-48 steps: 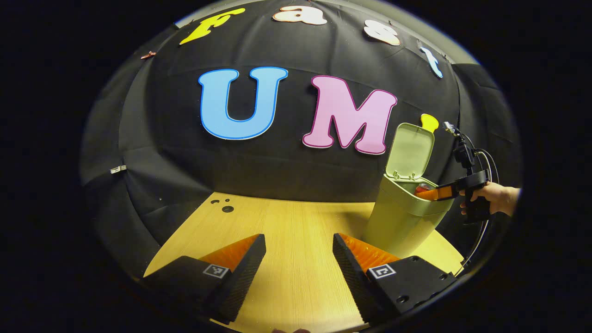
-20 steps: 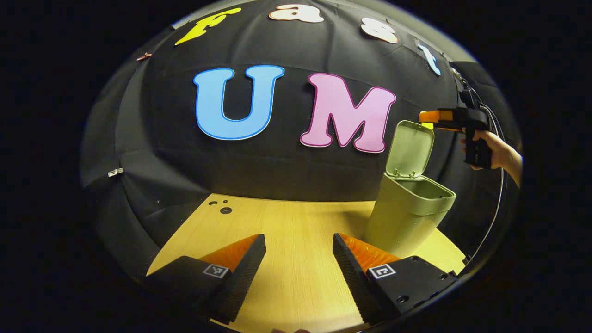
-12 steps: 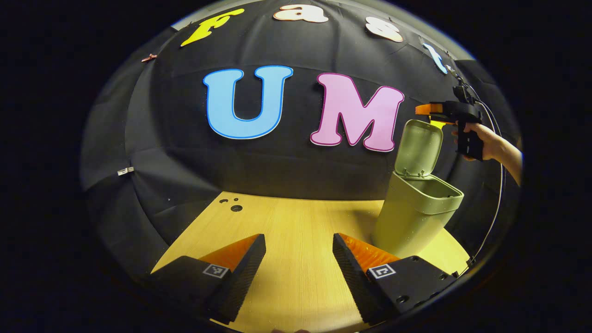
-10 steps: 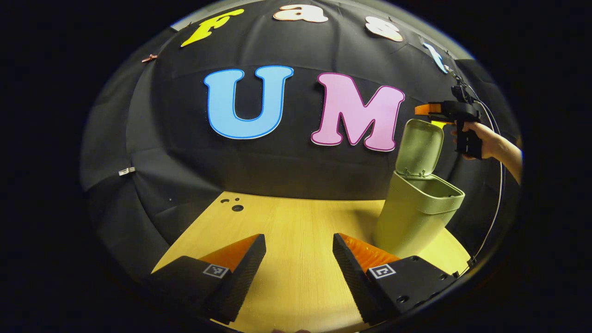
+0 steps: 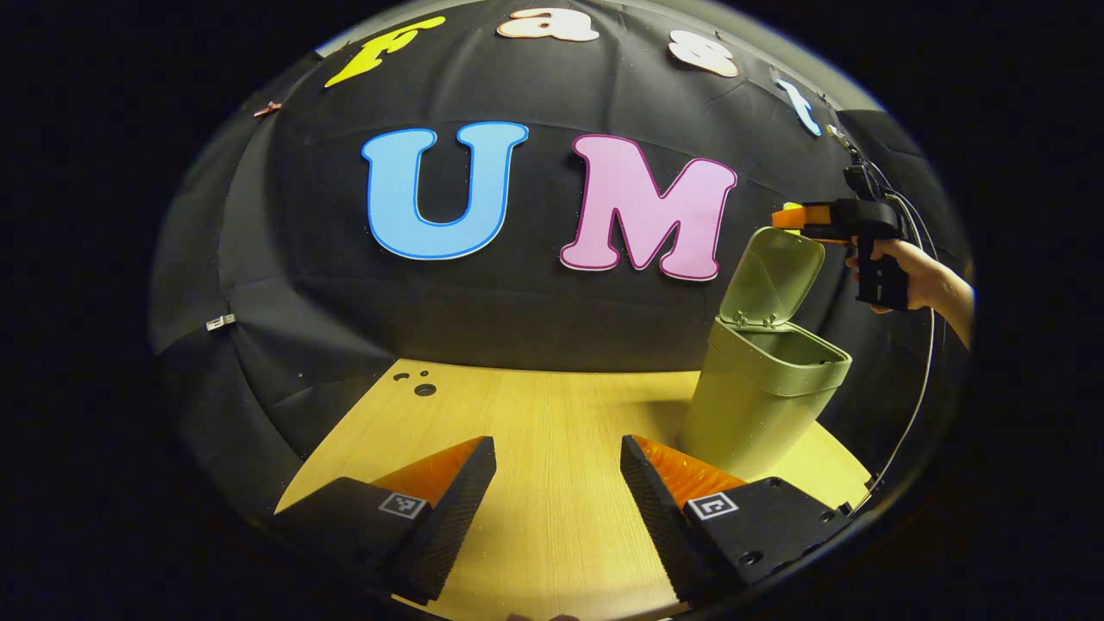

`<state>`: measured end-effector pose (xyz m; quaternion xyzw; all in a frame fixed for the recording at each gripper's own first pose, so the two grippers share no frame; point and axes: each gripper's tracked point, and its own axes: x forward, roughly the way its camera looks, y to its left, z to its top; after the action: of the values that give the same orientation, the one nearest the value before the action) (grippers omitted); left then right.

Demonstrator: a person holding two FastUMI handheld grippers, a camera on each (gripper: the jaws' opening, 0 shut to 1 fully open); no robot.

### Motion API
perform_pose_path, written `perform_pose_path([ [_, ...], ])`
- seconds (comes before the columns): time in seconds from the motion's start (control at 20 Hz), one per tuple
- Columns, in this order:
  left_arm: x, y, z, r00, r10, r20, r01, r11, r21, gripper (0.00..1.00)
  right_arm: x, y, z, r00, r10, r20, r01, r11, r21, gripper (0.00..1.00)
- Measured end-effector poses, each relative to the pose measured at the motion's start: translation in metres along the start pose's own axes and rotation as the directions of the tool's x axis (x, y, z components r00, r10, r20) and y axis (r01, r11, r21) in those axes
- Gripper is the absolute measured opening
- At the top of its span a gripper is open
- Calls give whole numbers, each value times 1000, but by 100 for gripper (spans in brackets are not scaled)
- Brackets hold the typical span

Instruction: Press the lid of the desktop garbage bin to open it, pick up the crumpled paper on the desktop and throw it into the bin, then pick up the pop can on the desktop and drop it into the bin, and finally close the garbage bin lid.

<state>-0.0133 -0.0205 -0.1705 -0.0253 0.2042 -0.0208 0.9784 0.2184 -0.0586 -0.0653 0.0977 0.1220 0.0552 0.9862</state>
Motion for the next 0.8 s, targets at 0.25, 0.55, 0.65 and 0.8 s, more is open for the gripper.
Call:
perform_pose_path([
  [0.25, -2, 0, -4, 1000, -18, -2, 18, 1000, 0, 94, -30, 7, -26, 998, 13, -63, -15, 1000, -19, 98],
  [0.55, -6, 1, -8, 1000, -20, -3, 20, 1000, 9, 94, -56, 20, -103, 968, 25, -249, -49, 995, -88, 98],
  [0.65, -6, 0, -6, 1000, -19, 1, 19, 1000, 9, 94, -60, 23, -118, 961, 27, -275, -53, 995, -86, 98],
  [0.8, -6, 1, -6, 1000, -15, 1, 15, 1000, 10, 94, -65, 25, -130, 956, 25, -292, -50, 996, -80, 98],
])
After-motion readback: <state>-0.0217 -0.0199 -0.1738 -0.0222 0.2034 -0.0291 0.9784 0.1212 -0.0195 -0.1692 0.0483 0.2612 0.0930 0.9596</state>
